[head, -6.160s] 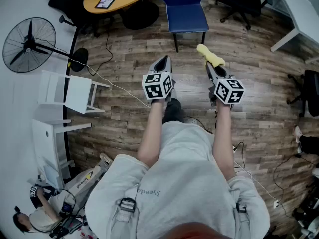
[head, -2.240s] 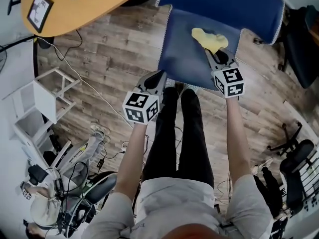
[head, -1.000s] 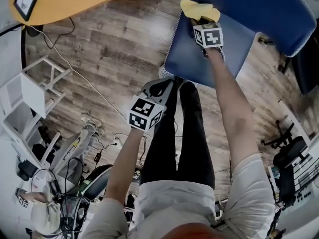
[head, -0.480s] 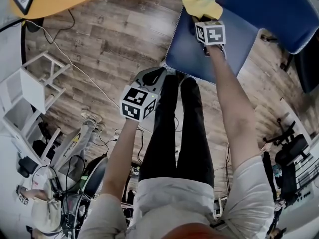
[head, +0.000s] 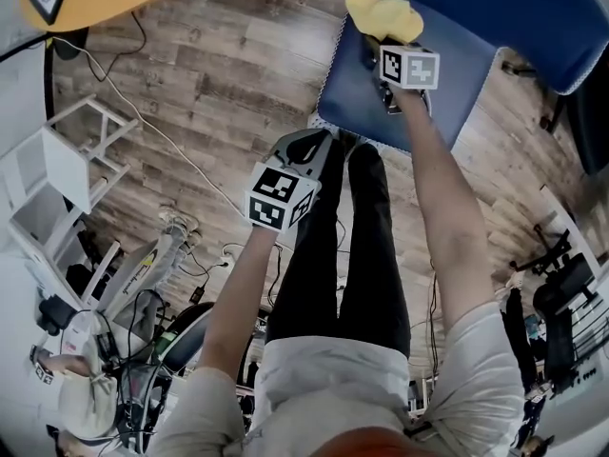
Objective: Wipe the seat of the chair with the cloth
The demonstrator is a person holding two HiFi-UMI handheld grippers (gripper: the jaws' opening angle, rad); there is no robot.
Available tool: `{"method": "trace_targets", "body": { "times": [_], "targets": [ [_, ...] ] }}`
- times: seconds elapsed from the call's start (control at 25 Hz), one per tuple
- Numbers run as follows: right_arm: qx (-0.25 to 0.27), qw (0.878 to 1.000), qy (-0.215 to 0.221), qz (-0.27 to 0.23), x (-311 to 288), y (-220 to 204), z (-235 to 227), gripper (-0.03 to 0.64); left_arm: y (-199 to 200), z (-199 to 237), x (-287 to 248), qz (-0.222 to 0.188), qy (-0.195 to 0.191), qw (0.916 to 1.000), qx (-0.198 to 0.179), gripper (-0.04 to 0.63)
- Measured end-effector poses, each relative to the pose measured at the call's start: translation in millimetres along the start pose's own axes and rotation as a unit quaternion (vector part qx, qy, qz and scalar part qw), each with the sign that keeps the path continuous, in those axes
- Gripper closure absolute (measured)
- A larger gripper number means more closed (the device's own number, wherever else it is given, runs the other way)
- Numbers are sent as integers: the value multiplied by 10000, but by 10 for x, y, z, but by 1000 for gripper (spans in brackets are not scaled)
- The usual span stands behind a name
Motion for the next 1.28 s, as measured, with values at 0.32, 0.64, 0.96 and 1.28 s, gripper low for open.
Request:
{"method": "trace_targets", "body": {
  "times": [0.32, 0.64, 0.96, 1.28],
  "targets": [
    [-141, 9998, 90, -51, 39, -227, 114, 554, 15, -73, 15, -79, 70, 9998, -140, 569],
    [-279, 9994, 54, -203, 109, -486, 229, 554, -2, -134, 41, -127, 100, 9997, -204, 569],
    [-252, 9996, 90, -72, 42, -737, 465, 554, -34, -61, 62, -173, 142, 9996, -147, 569],
    [-49, 9995, 290, 142, 22, -1021, 719, 554, -80, -60, 87, -169, 207, 9996, -56, 569]
  ]
}}
Point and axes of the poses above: the fingertips, and each gripper's own axes: x backward along the fingers, z to its left, y out of its top, the point moved 1 cm from there along x, backward along the fingers, and after that the axes turned 10 degrees about y, right-handed, at the moved point
